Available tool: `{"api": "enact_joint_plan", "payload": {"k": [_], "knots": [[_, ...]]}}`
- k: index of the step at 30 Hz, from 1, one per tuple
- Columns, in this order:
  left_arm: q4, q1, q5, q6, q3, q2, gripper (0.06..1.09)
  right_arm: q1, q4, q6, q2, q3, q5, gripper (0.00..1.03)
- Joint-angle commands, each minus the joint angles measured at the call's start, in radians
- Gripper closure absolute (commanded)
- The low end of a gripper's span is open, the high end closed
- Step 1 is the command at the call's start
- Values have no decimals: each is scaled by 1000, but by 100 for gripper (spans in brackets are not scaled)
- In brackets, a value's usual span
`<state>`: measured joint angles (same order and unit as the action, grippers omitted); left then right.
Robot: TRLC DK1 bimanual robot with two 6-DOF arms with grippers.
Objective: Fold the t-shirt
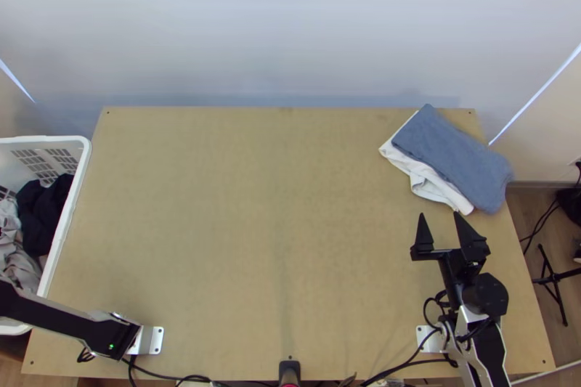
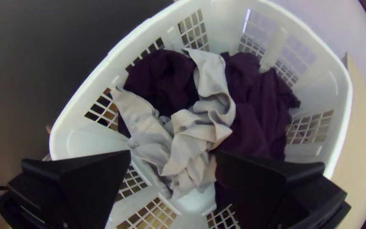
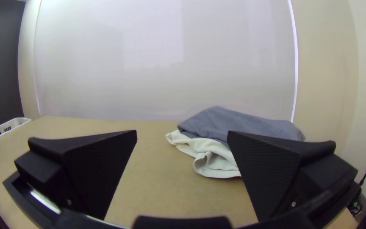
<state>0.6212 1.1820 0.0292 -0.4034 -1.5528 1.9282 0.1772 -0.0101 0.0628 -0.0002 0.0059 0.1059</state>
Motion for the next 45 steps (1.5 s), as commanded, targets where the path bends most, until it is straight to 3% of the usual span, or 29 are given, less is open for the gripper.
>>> {"api": "enact_joint_plan", "payload": {"k": [1, 9, 12, 16, 17, 20, 29, 34, 45], "knots": [[-2, 15, 5, -143, -178, 265, 11, 1, -1, 0, 0, 0, 0, 4], [8, 27, 67, -229, -271, 413, 11, -1, -1, 0, 0, 0, 0, 4], [37, 30, 66, -245, -248, 414, 25, 1, -1, 0, 0, 0, 0, 4], [52, 27, 66, -301, -174, 402, 27, 1, -1, 0, 0, 0, 0, 4], [41, 27, 61, -324, -148, 393, 35, 1, -1, 0, 0, 0, 0, 4], [-6, 21, 32, -308, -107, 384, 106, -1, -1, 0, 0, 0, 0, 4], [25, -10, -92, -189, -145, 338, 105, 1, -1, 0, 0, 0, 0, 4], [92, -18, -201, 6, -282, 224, 105, 1, -1, 0, 0, 0, 0, 4], [89, -22, -400, 434, -632, -37, 105, -1, -1, 0, 0, 0, 0, 4]]}}
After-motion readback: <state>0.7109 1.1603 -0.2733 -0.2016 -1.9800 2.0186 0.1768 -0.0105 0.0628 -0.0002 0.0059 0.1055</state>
